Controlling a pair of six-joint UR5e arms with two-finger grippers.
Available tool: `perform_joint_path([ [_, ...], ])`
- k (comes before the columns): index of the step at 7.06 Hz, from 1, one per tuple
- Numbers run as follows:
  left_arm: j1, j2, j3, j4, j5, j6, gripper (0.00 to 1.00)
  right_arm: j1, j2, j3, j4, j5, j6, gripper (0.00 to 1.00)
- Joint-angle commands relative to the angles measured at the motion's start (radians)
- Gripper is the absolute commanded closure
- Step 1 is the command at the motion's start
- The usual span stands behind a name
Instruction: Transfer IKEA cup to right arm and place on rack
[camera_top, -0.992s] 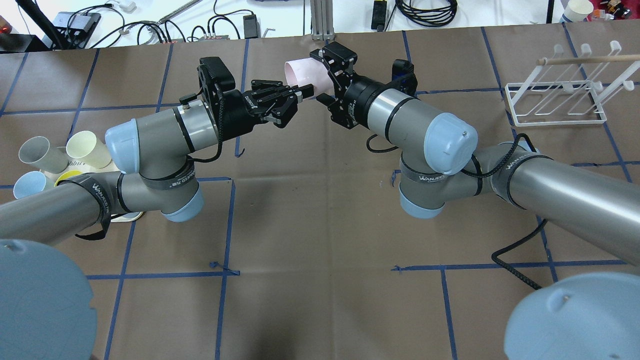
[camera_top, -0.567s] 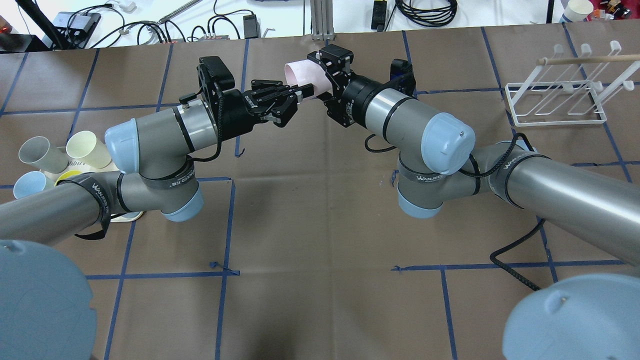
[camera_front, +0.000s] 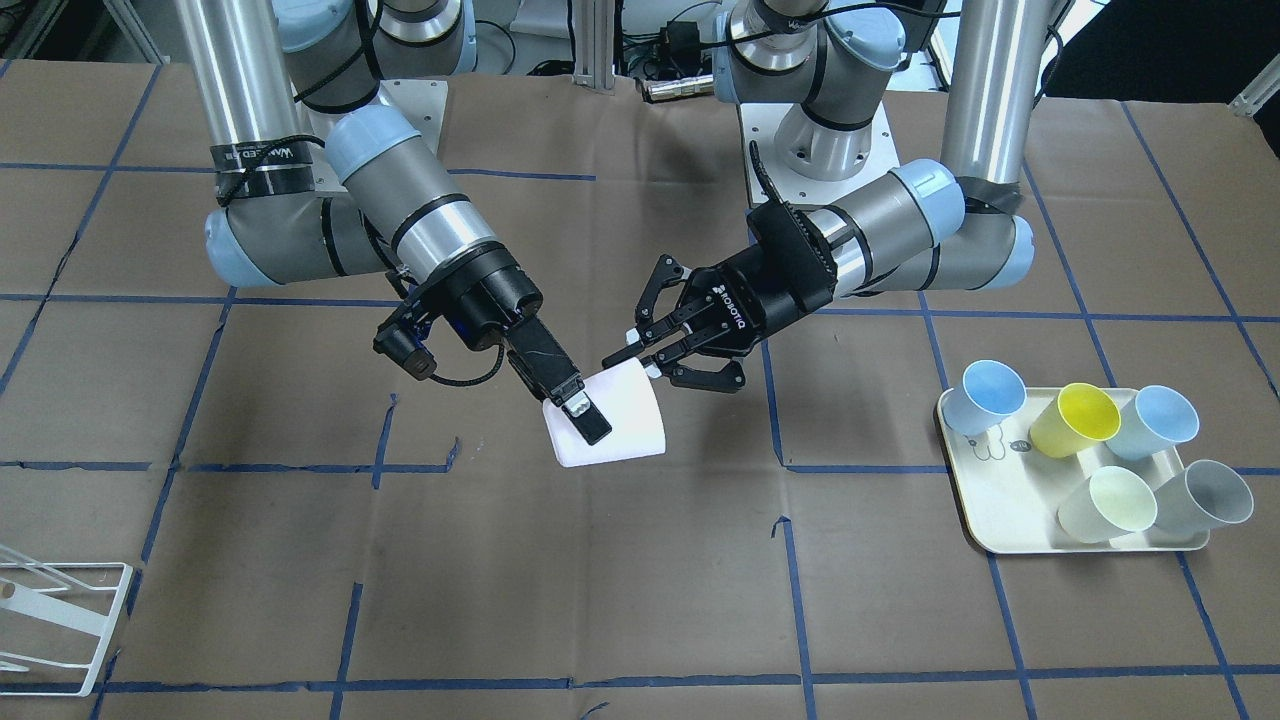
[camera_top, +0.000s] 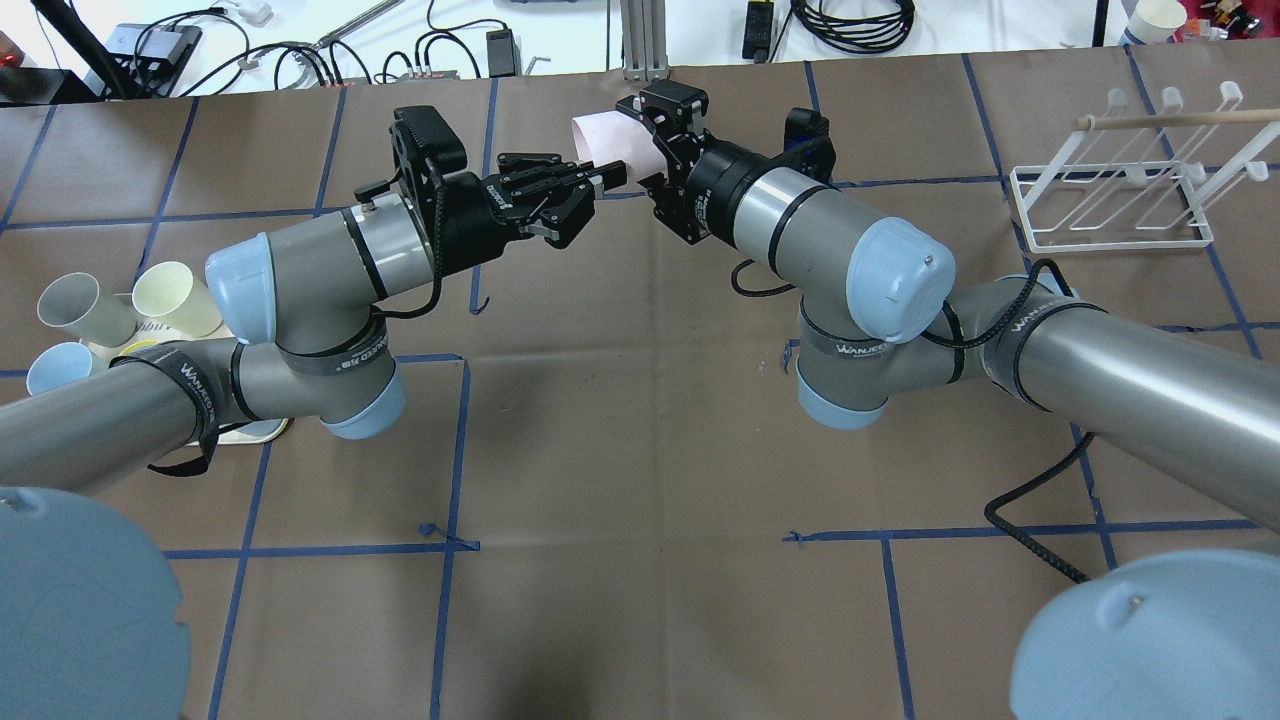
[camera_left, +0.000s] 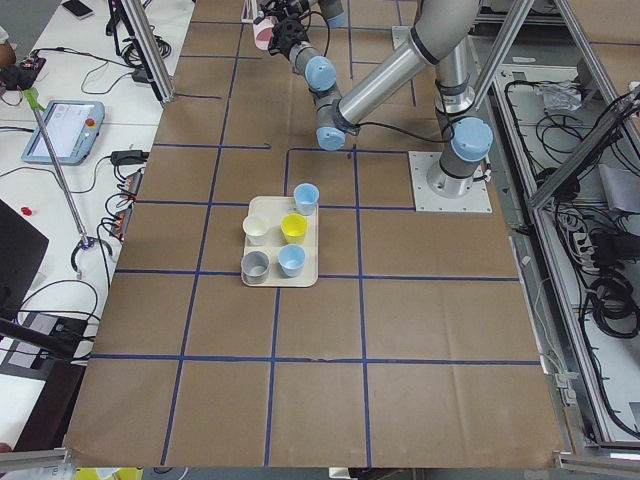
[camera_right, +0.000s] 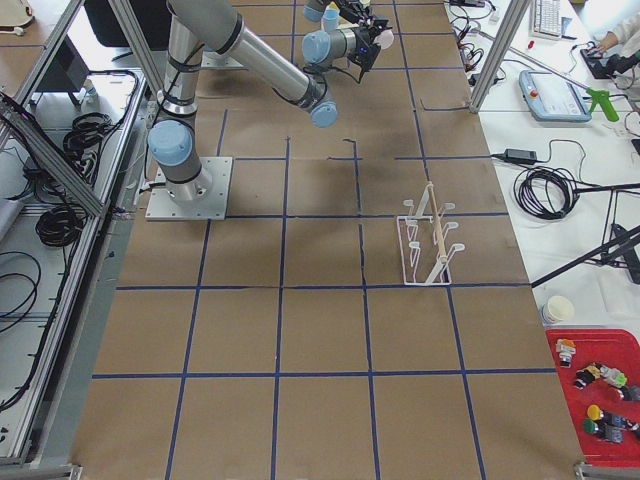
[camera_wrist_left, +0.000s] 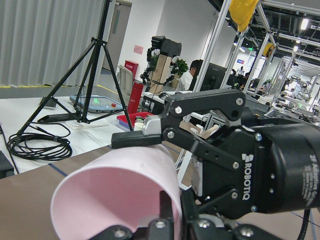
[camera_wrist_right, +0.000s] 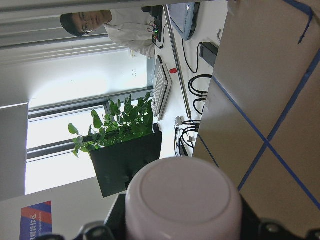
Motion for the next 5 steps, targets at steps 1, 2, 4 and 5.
perform_joint_path([
  [1, 0.002, 0.008, 0.031, 0.0, 0.011, -0.068, 0.01, 0.0, -0.001, -0.003, 0.0, 0.0, 0.0, 0.35],
  [2, 0.014, 0.011, 0.03, -0.002, 0.011, -0.07, 0.01, 0.0, -0.001, -0.003, 0.0, 0.0, -0.001, 0.37],
  [4, 0.067, 0.013, 0.021, -0.007, 0.008, -0.071, 0.01, -0.001, -0.007, -0.003, 0.0, 0.003, -0.016, 0.44],
  [5, 0.092, 0.024, 0.01, -0.01, 0.0, -0.071, 0.01, -0.007, -0.011, -0.001, -0.001, 0.003, -0.05, 0.48],
])
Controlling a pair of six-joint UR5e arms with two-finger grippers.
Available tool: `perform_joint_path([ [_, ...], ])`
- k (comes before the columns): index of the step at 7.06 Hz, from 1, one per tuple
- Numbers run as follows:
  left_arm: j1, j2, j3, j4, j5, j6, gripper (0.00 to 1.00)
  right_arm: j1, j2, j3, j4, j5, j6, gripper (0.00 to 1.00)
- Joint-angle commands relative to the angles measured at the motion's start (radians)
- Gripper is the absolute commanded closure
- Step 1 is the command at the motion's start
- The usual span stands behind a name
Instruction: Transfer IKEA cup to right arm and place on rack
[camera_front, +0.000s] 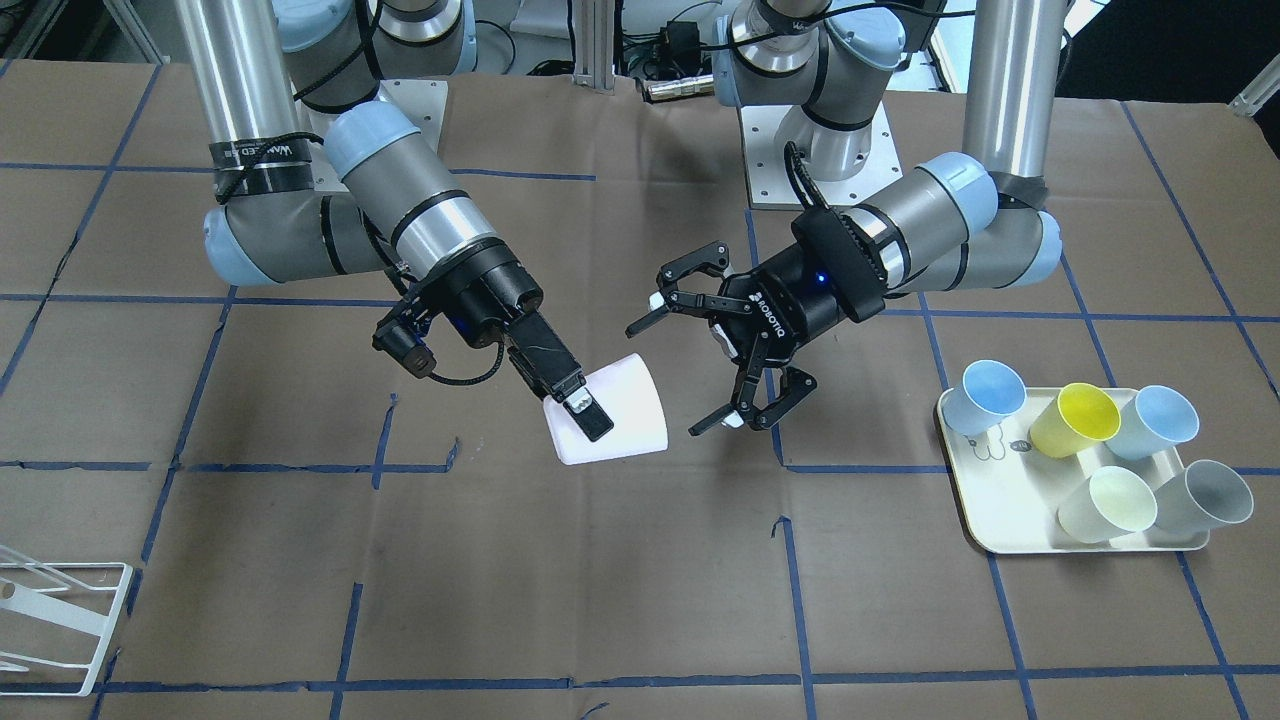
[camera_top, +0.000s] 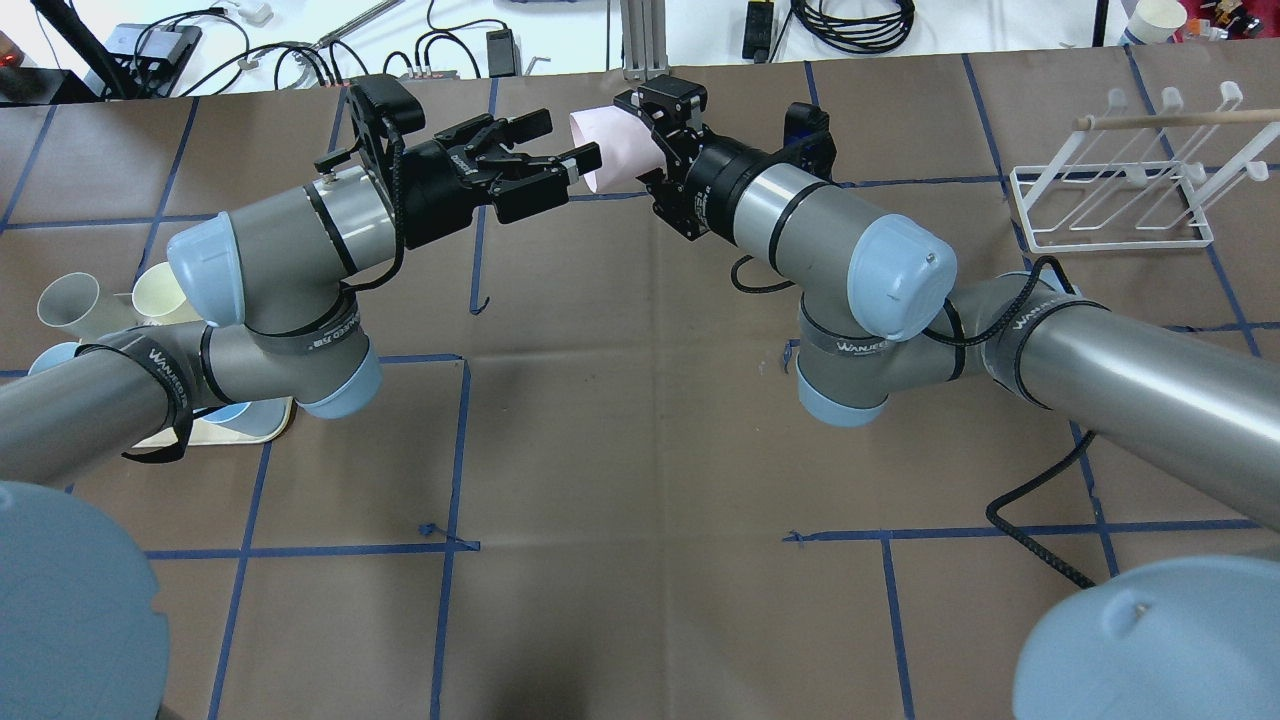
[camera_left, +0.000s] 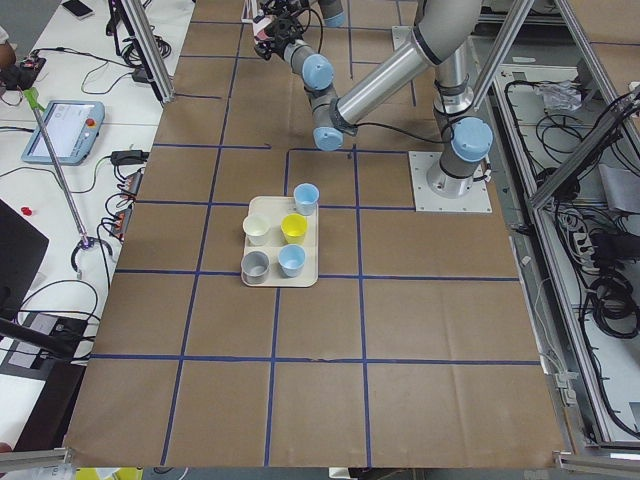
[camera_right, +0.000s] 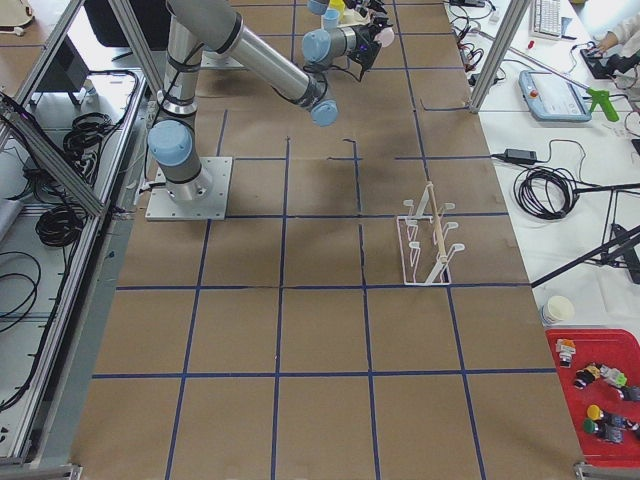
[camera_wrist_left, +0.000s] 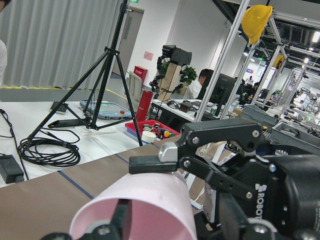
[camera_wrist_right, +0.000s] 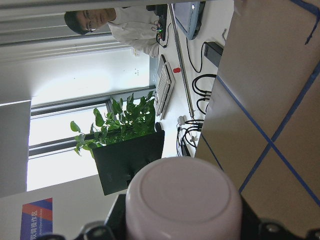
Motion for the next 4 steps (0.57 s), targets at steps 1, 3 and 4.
perform_joint_path([
  [1, 0.058, 0.013, -0.011, -0.006, -0.007, -0.002, 0.01, -0.026, -0.014, 0.004, 0.002, -0.041, -0.158, 0.53],
  [3, 0.132, 0.014, -0.027, -0.009, -0.009, -0.005, 0.01, -0.097, -0.048, 0.022, 0.006, -0.124, -0.401, 0.57],
  [4, 0.162, 0.016, -0.045, -0.012, -0.013, -0.005, 0.01, -0.141, -0.066, 0.038, 0.008, -0.125, -0.52, 0.6],
])
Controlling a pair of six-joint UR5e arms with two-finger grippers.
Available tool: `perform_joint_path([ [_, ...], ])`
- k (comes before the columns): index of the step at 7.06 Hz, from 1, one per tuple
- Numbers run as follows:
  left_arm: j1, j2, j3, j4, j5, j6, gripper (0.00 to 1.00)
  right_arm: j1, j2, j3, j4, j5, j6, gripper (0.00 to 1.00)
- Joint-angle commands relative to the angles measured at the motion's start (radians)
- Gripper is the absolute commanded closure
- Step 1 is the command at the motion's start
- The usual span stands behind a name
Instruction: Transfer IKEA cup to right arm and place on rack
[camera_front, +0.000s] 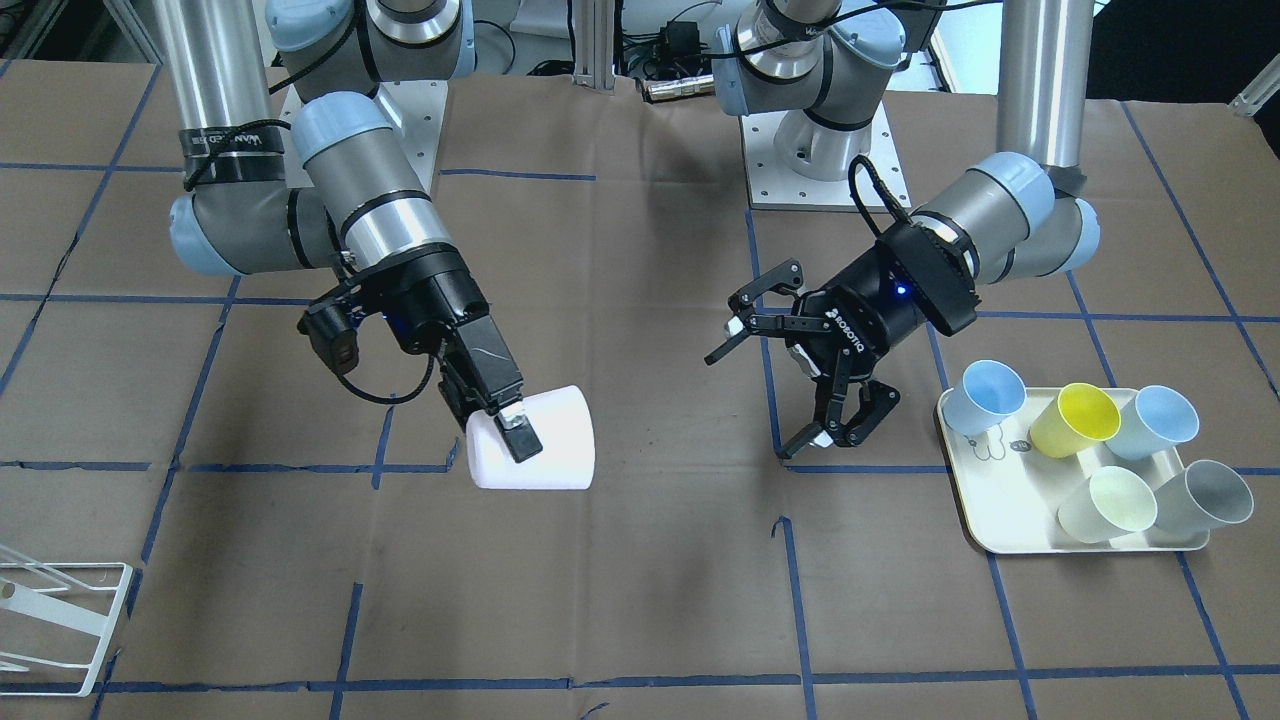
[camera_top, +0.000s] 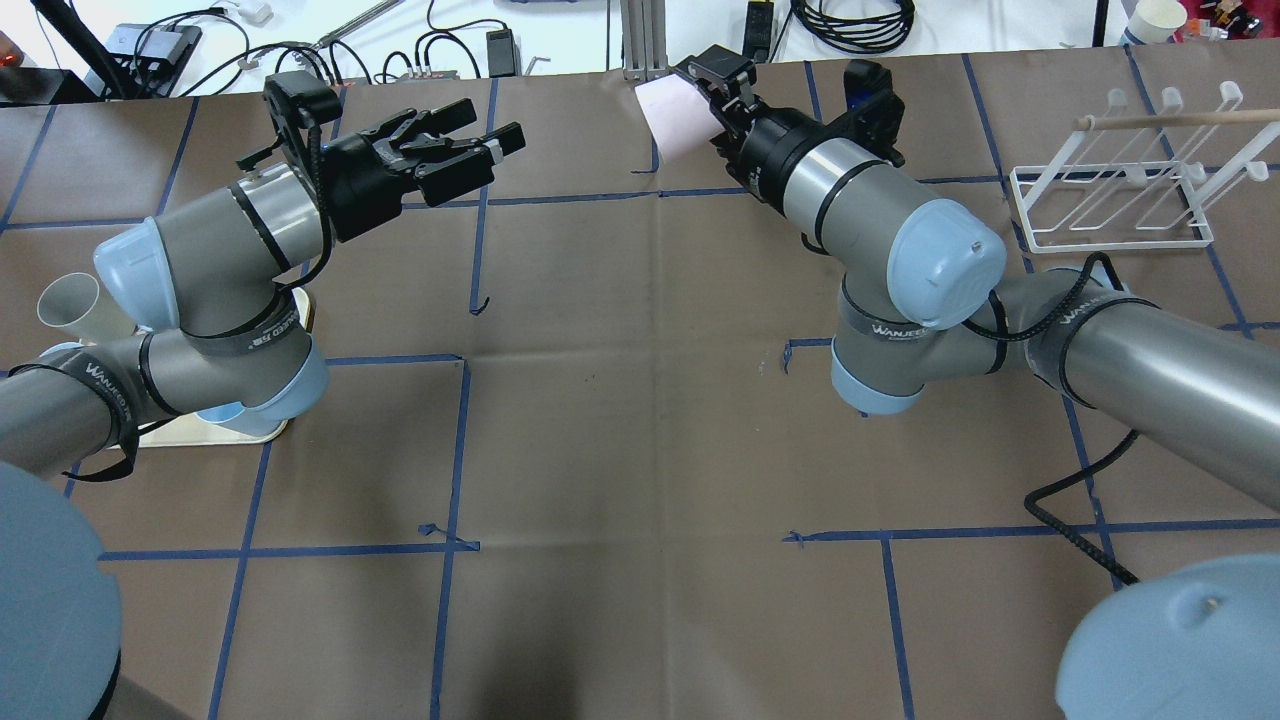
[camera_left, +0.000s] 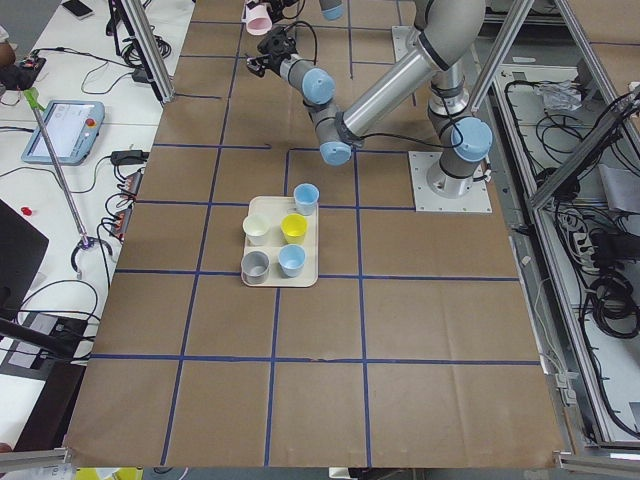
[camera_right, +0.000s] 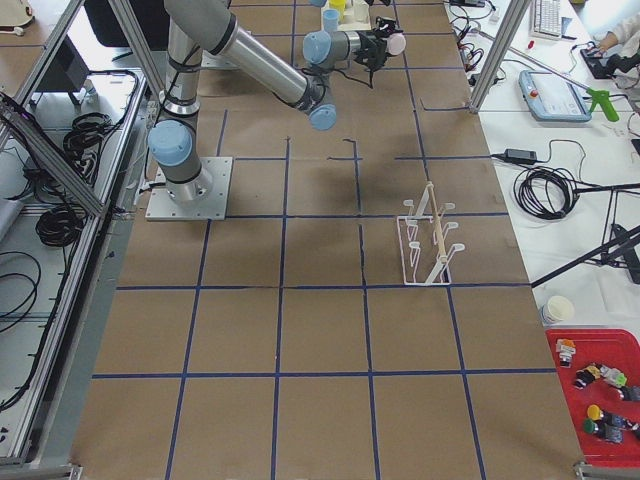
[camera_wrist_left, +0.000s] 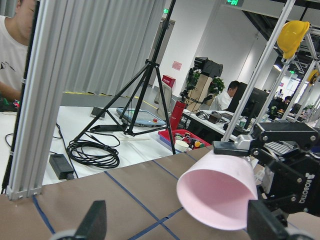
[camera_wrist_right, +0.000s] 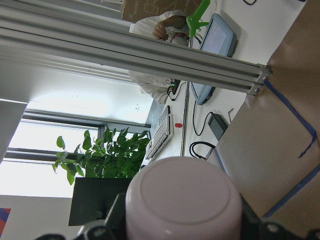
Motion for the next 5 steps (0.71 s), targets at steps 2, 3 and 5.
perform_joint_path([
  [2, 0.108, 0.003, -0.014, -0.055, -0.033, -0.001, 0.01, -0.159, -0.073, 0.022, 0.07, -0.012, -0.497, 0.63],
  [3, 0.115, 0.022, 0.005, -0.136, -0.018, -0.001, 0.01, -0.222, -0.108, 0.03, 0.124, -0.009, -0.704, 0.63],
  [5, 0.109, 0.075, 0.078, -0.393, 0.15, -0.001, 0.01, -0.351, -0.153, 0.09, 0.157, 0.018, -0.893, 0.62],
])
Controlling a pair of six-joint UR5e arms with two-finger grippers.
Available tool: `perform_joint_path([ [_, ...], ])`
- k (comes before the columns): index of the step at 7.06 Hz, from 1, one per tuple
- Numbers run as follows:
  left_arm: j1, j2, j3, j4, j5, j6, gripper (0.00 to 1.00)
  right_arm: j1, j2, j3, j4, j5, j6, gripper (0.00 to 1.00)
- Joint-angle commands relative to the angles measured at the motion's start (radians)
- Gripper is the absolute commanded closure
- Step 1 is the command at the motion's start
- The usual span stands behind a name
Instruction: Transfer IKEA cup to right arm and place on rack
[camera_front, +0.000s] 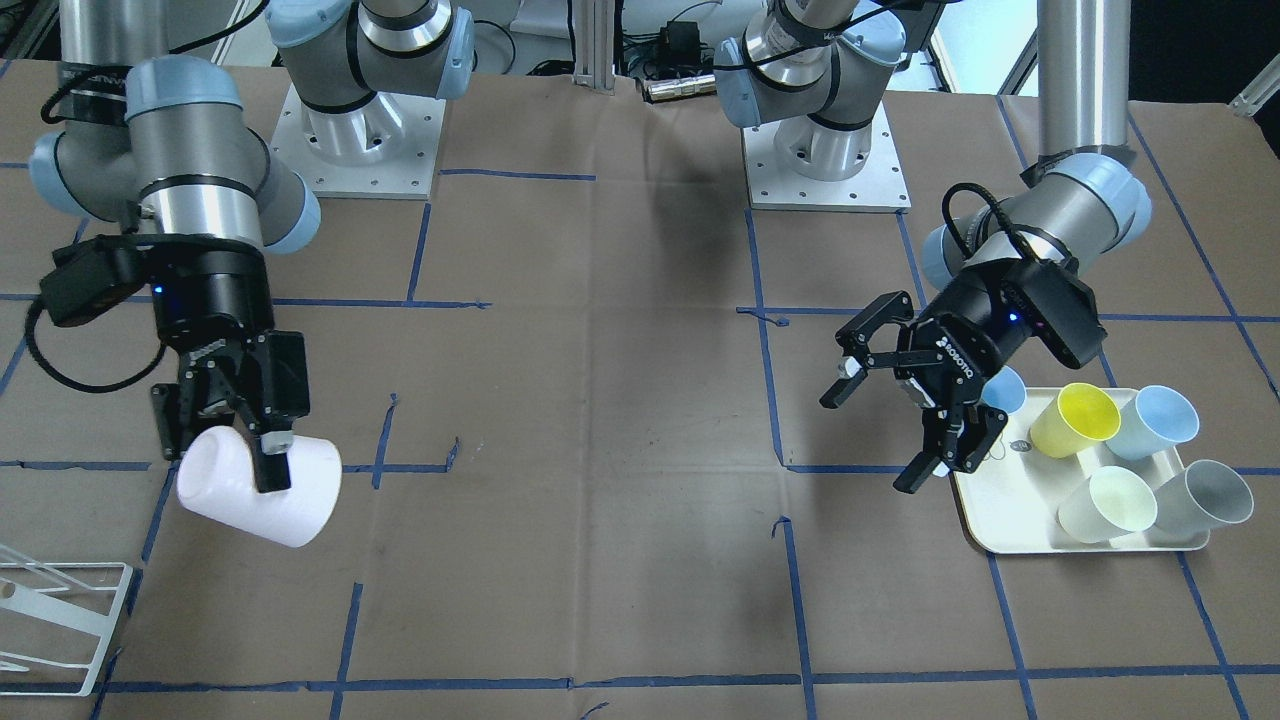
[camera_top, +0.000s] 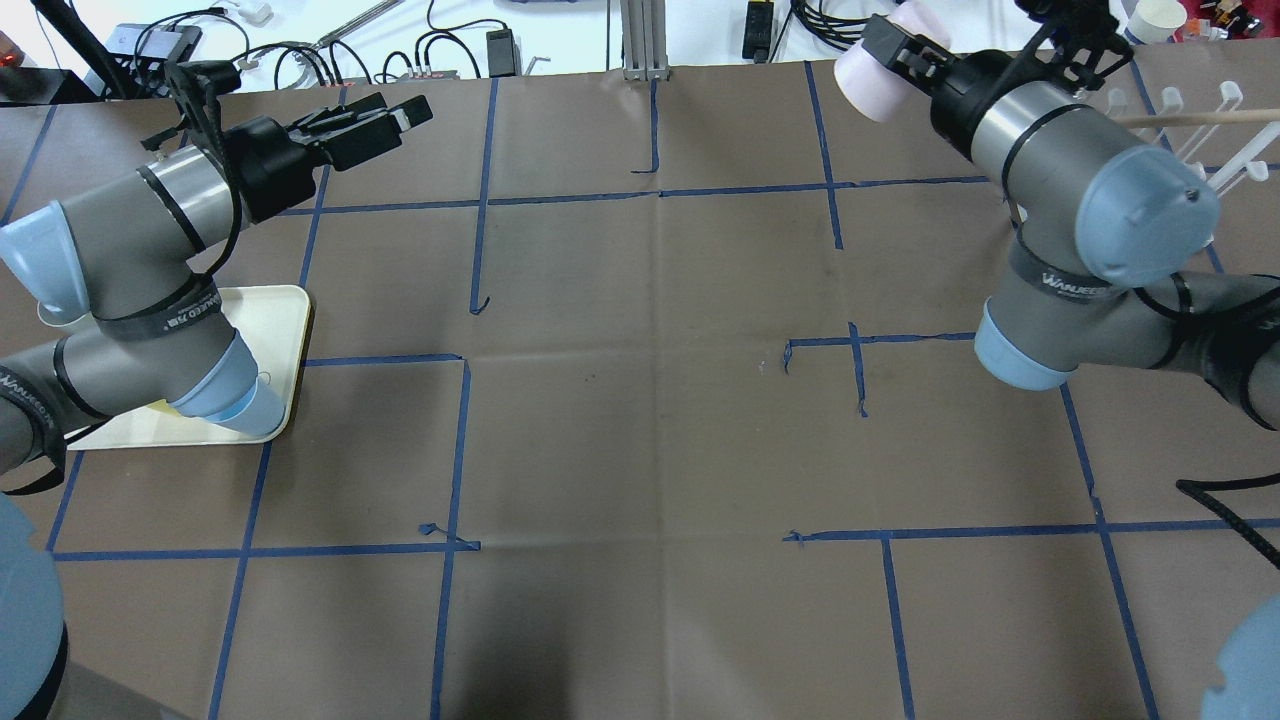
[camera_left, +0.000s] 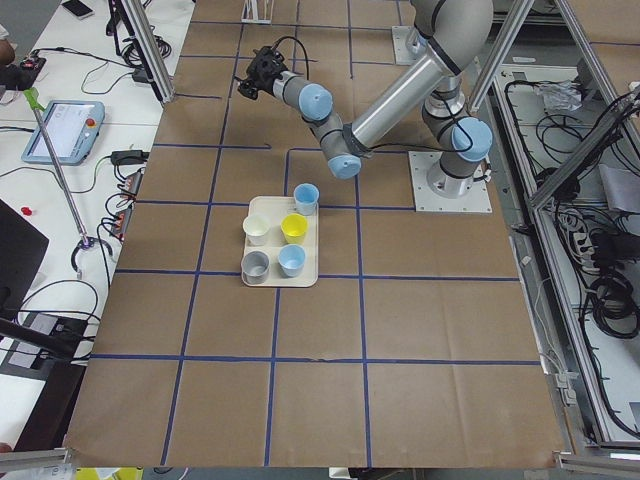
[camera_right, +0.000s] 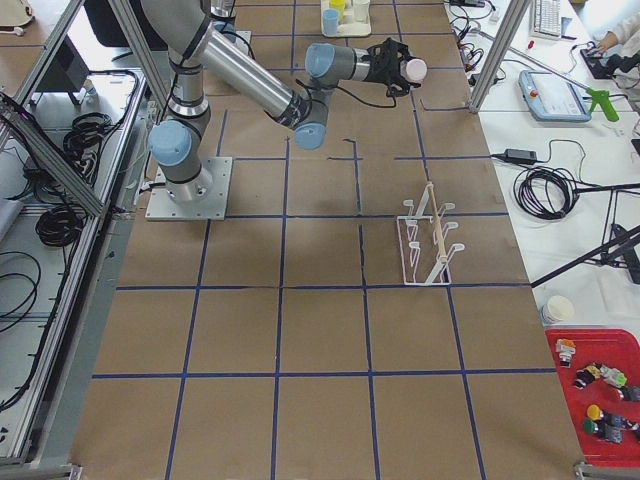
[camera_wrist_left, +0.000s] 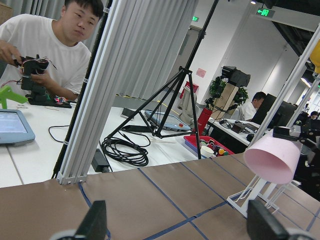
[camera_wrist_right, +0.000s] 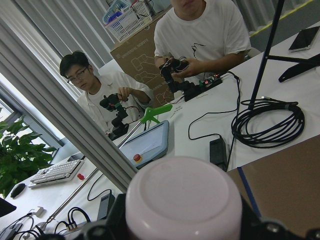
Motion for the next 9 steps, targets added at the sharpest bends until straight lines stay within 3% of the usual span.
perform_joint_path([
  [1, -0.007, 0.031, 0.062, -0.217, 0.17, 0.0, 0.01, -0.115, -0.032, 0.052, 0.017, 0.013, -0.235, 0.62],
  [3, -0.076, 0.046, 0.122, -0.422, 0.375, 0.0, 0.01, -0.222, -0.025, 0.042, 0.017, -0.004, -0.535, 0.64],
  [5, -0.211, 0.106, 0.225, -0.762, 0.665, 0.0, 0.01, -0.321, -0.003, 0.001, 0.044, 0.017, -0.613, 0.64],
  [7, -0.234, 0.156, 0.269, -1.043, 0.78, -0.002, 0.01, -0.358, 0.067, -0.132, 0.229, 0.032, -0.797, 0.66],
  [8, -0.234, 0.189, 0.299, -1.193, 0.838, -0.003, 0.01, -0.372, 0.099, -0.177, 0.225, 0.131, -0.796, 0.67],
  [9, -0.234, 0.216, 0.354, -1.365, 0.876, -0.003, 0.01, -0.373, 0.139, -0.225, 0.218, 0.17, -0.794, 0.67],
])
